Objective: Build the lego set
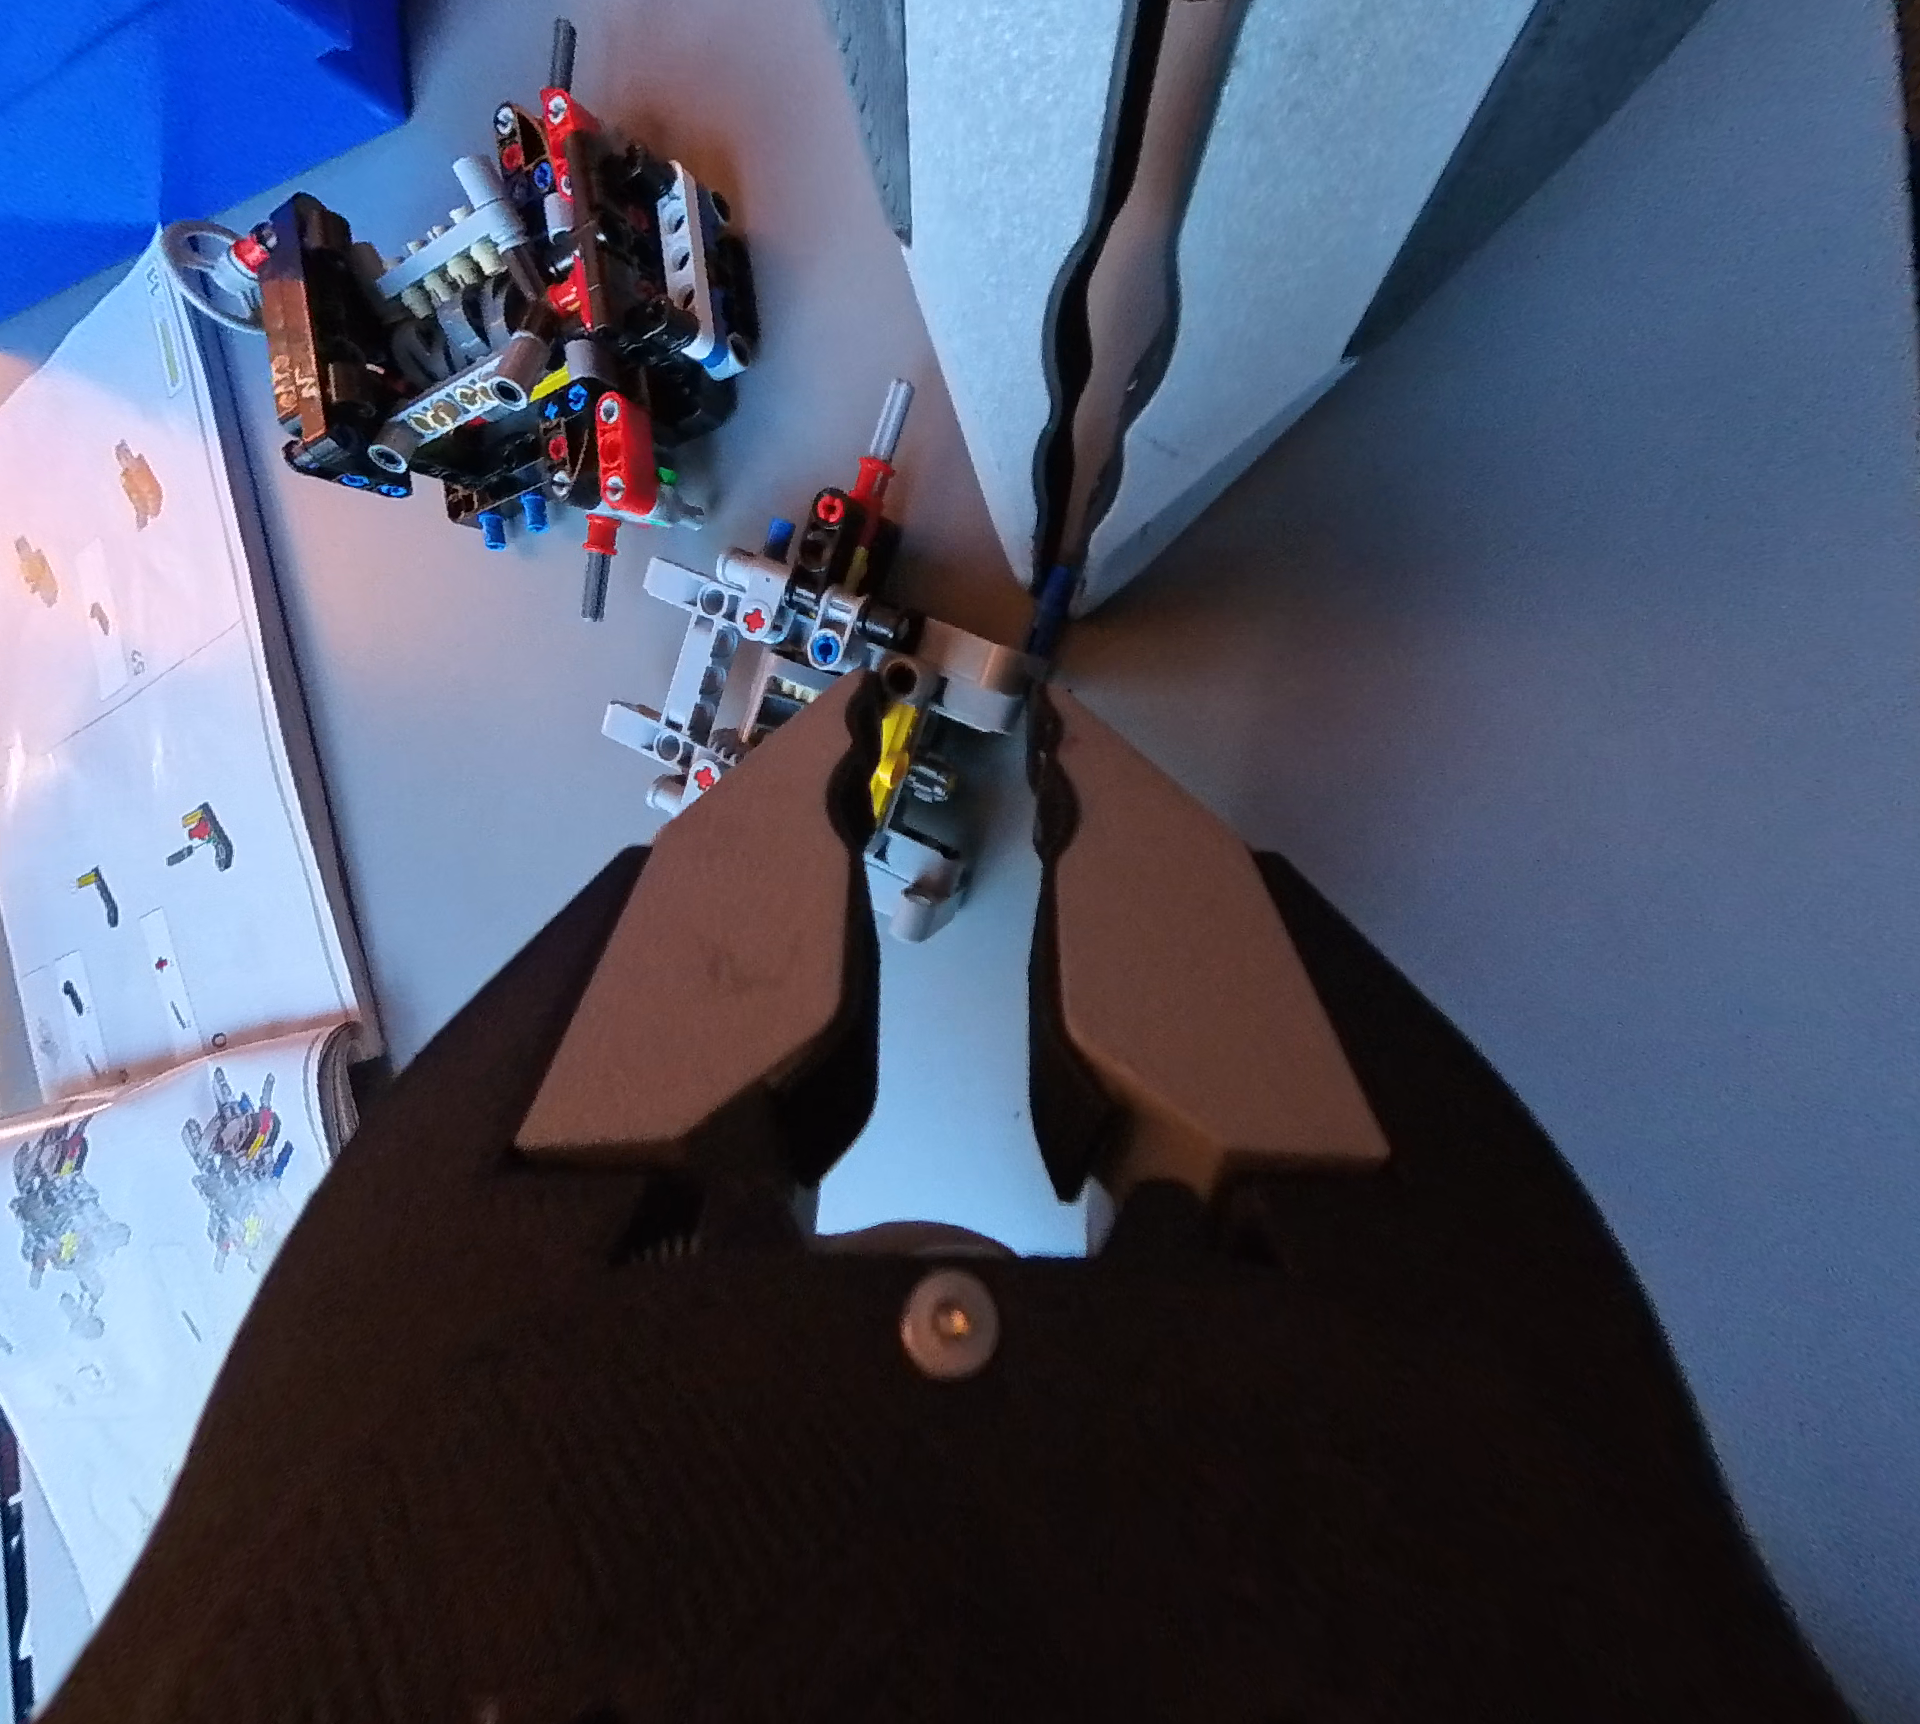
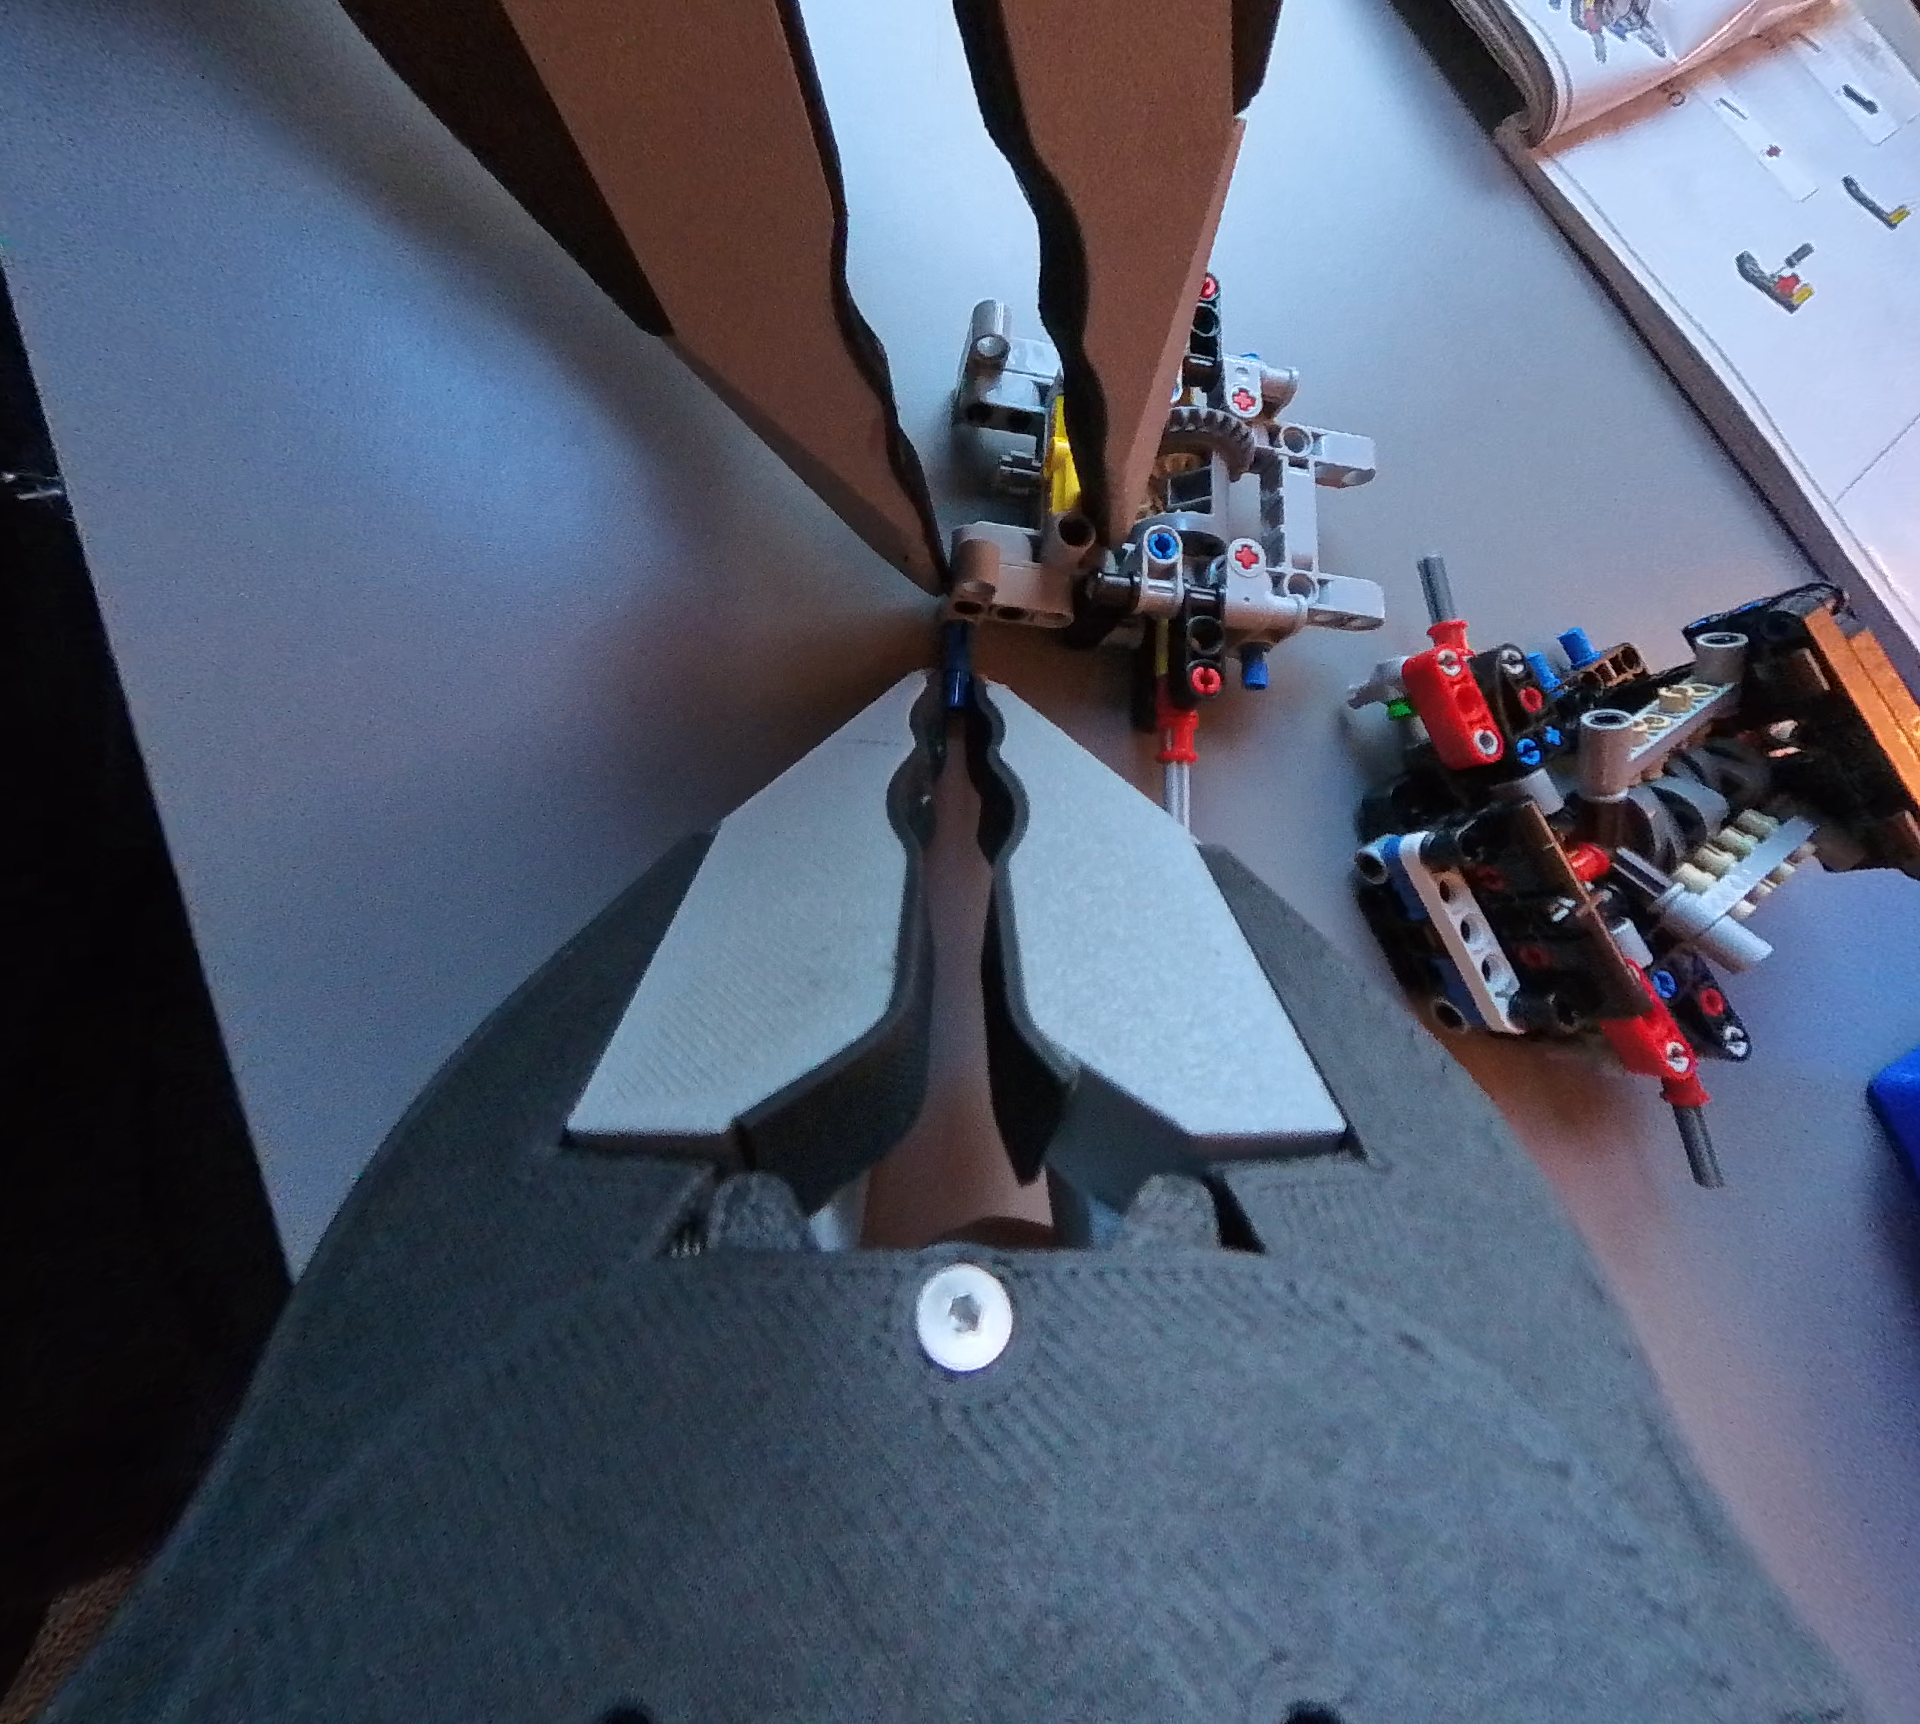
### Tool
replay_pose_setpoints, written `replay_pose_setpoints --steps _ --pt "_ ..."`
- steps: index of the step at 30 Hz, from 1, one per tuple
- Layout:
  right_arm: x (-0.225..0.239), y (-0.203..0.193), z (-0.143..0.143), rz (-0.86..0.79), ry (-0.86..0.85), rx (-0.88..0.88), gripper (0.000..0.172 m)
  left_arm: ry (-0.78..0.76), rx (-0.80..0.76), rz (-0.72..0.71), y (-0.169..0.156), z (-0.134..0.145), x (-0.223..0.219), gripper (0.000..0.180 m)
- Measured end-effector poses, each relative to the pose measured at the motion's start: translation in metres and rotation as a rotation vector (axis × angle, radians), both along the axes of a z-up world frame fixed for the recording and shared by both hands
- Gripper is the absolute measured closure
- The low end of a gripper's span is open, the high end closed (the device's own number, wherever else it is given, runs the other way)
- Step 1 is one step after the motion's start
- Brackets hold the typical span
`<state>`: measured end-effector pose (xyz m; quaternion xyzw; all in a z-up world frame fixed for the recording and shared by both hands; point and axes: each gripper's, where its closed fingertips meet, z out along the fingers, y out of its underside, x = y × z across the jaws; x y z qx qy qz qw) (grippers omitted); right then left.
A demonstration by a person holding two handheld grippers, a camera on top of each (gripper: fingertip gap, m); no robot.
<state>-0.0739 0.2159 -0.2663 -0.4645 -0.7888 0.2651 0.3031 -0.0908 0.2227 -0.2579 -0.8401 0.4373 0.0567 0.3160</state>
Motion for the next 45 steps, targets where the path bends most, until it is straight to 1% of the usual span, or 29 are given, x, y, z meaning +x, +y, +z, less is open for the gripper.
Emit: replay_pose_setpoints --steps 8,10,12,13,15,17,22,23,25,27,31,36,38,40,41,45 --pt "-0.005 0.001 0.0 -0.022 -0.055 -0.177 0.17 0.004 0.011 0.022 0.001 0.0 -0.005 0.155" --pt "-0.004 0.001 0.0 -0.019 -0.056 -0.187 0.171 0.004 0.012 -0.003 0.001 0.0 -0.005 0.155" --pt "0.0 0.002 0.0 -0.016 -0.052 -0.168 0.17 -0.032 0.011 -0.012 0.001 0.001 -0.002 0.155" --pt "0.003 0.002 0.001 -0.017 -0.05 -0.169 0.166 -0.036 0.014 -0.019 0.001 0.001 -0.001 0.155" --pt "0.007 0.007 0.001 -0.042 -0.052 -0.191 0.166 -0.047 0.007 -0.021 0.001 0.001 -0.001 0.155" --pt "0.01 0.005 0.001 -0.026 -0.065 -0.225 0.166 -0.061 0.0 -0.026 0.001 0.001 0.0 0.155" --pt "0.009 0.006 0.001 -0.021 -0.057 -0.197 0.172 -0.06 -0.023 -0.025 0.001 0.001 0.0 0.155" --pt "0.009 0.006 0.001 -0.02 -0.057 -0.199 0.172 -0.067 -0.029 -0.025 0.001 0.001 0.001 0.153" --pt "0.008 0.006 0.001 -0.02 -0.056 -0.196 0.172 -0.09 -0.047 -0.017 0.001 -0.001 0.003 0.143" --pt "0.006 0.005 0.001 -0.018 -0.054 -0.189 0.172 -0.098 -0.05 -0.008 0.002 -0.001 0.003 0.141" --pt "0.004 0.005 0.001 -0.017 -0.05 -0.18 0.172 -0.103 -0.065 0.011 0.004 0.0 0.002 0.142" --pt "0.004 0.006 0.001 -0.025 -0.05 -0.181 0.172 -0.091 -0.054 0.022 0.008 0.001 -0.001 0.151" --pt "0.004 0.006 0.001 -0.025 -0.05 -0.183 0.172 -0.114 -0.069 0.03 0.007 0.001 0.0 0.149" --pt "0.004 0.006 0.001 -0.025 -0.05 -0.183 0.172 -0.145 -0.096 0.023 0.005 0.001 0.003 0.142" --pt "0.004 0.006 0.001 -0.025 -0.05 -0.183 0.172 -0.144 -0.099 0.021 0.005 0.001 0.003 0.142" --pt "0.004 0.006 0.001 -0.025 -0.049 -0.181 0.172 -0.115 -0.098 0.023 0.007 0.001 -0.001 0.15"
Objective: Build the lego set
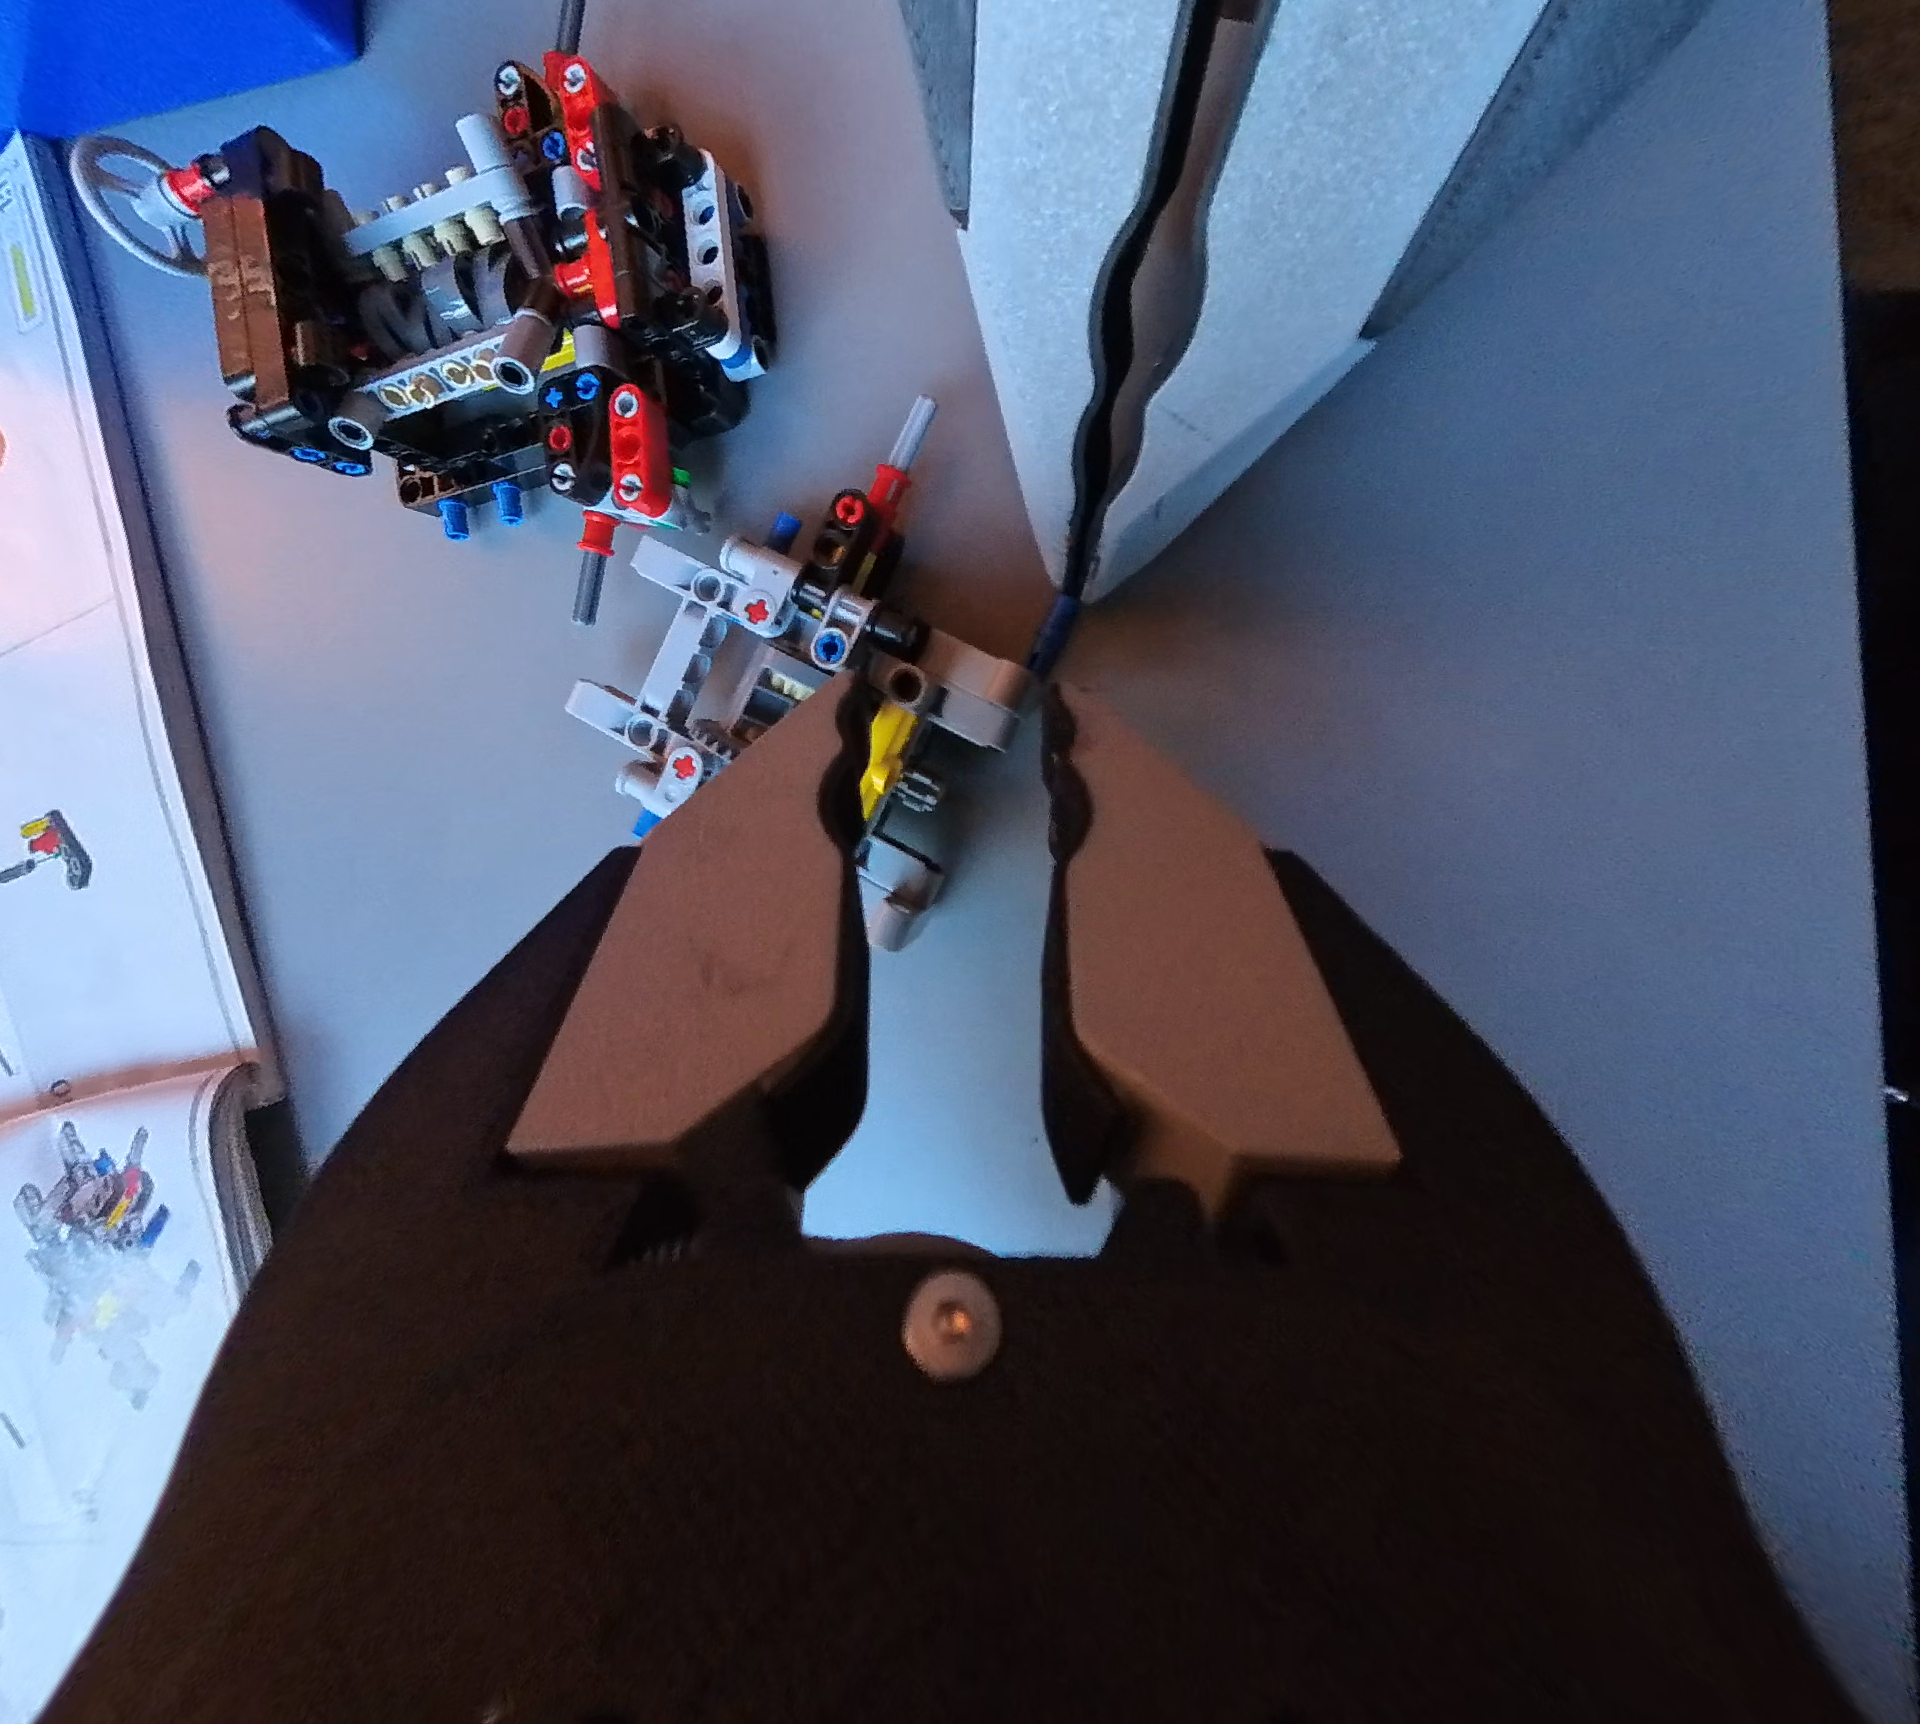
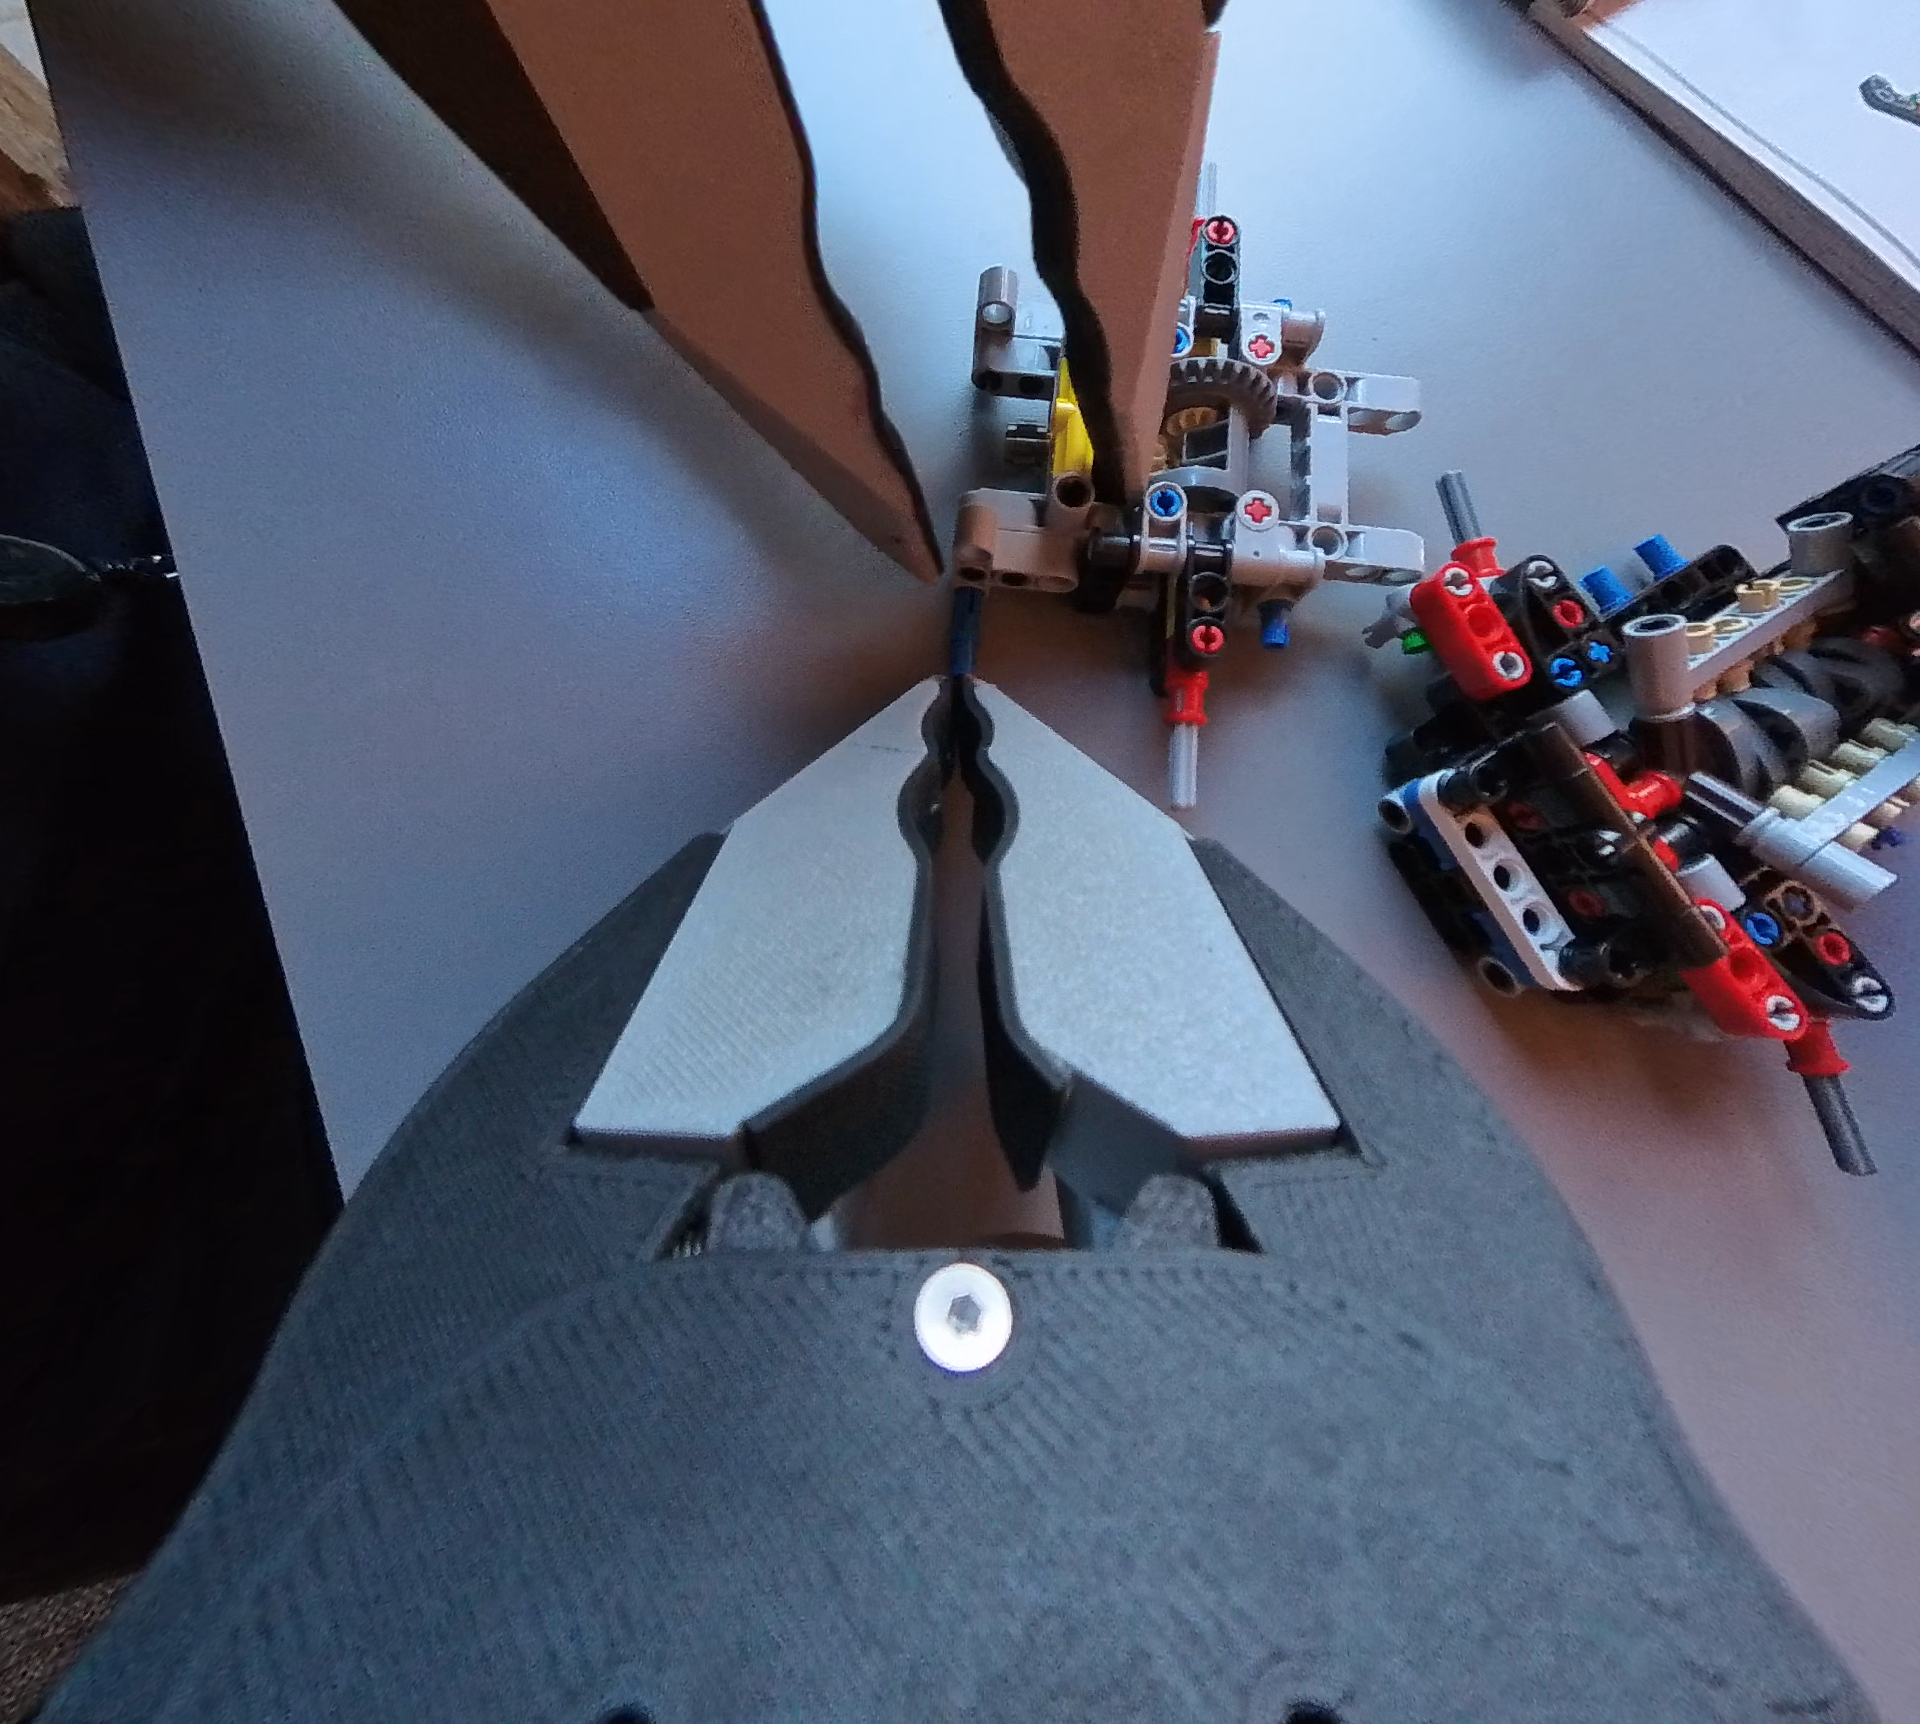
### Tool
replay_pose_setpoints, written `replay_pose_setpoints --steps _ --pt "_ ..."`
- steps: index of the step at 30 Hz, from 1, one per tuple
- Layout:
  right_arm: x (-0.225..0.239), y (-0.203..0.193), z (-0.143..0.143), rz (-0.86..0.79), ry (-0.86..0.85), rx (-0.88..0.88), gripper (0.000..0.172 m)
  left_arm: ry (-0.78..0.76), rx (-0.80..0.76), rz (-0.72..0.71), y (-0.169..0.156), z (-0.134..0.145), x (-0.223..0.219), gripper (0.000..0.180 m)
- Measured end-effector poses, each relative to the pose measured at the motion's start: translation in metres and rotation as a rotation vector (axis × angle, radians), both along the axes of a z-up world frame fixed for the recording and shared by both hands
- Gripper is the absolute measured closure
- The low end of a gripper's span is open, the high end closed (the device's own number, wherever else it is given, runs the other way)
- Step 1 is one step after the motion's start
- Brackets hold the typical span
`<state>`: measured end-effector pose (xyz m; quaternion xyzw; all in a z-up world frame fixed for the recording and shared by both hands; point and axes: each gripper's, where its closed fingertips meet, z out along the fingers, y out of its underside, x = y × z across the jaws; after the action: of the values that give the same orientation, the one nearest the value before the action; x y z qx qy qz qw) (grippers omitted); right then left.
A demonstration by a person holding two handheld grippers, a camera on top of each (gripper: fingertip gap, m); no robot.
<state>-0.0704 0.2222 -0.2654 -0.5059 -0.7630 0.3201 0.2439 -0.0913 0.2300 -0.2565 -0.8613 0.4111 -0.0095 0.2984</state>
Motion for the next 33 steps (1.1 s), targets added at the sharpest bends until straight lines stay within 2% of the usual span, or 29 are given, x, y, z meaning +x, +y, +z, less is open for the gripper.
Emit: replay_pose_setpoints --steps 3,5,7,12,23,30,33 --pt "-0.0002 0.0 -0.0001 0.0 0.0 0.0 0.172 0.003 -0.012 0.006 0.0004 -0.0002 0.0002 0.147" --pt "-0.0003 0.0 -0.0001 0.0 -0.001 -0.006 0.172 0.011 -0.014 0.008 0.0003 -0.0019 -0.0003 0.136" --pt "-0.0005 -0.0001 -0.0001 0.001 -0.003 -0.016 0.172 0.016 -0.005 -0.001 -0.0002 -0.0028 -0.0006 0.132" --pt "-0.0008 -0.0001 -0.0003 0.001 -0.001 -0.013 0.172 0.064 0.042 0.009 0.0058 -0.0019 -0.0059 0.147" --pt "-0.0033 0.0 -0.0007 -0.003 0.005 -0.001 0.172 -0.004 0.045 0.039 0.0017 -0.0034 0.0017 0.131" --pt "-0.0034 -0.0002 -0.001 -0.002 0.003 -0.006 0.172 0.007 0.04 0.043 0.0013 -0.0033 -0.0005 0.131" --pt "-0.0034 -0.0003 -0.0011 -0.002 0.002 -0.011 0.172 0.023 0.066 0.051 0.0044 -0.0025 -0.004 0.14"
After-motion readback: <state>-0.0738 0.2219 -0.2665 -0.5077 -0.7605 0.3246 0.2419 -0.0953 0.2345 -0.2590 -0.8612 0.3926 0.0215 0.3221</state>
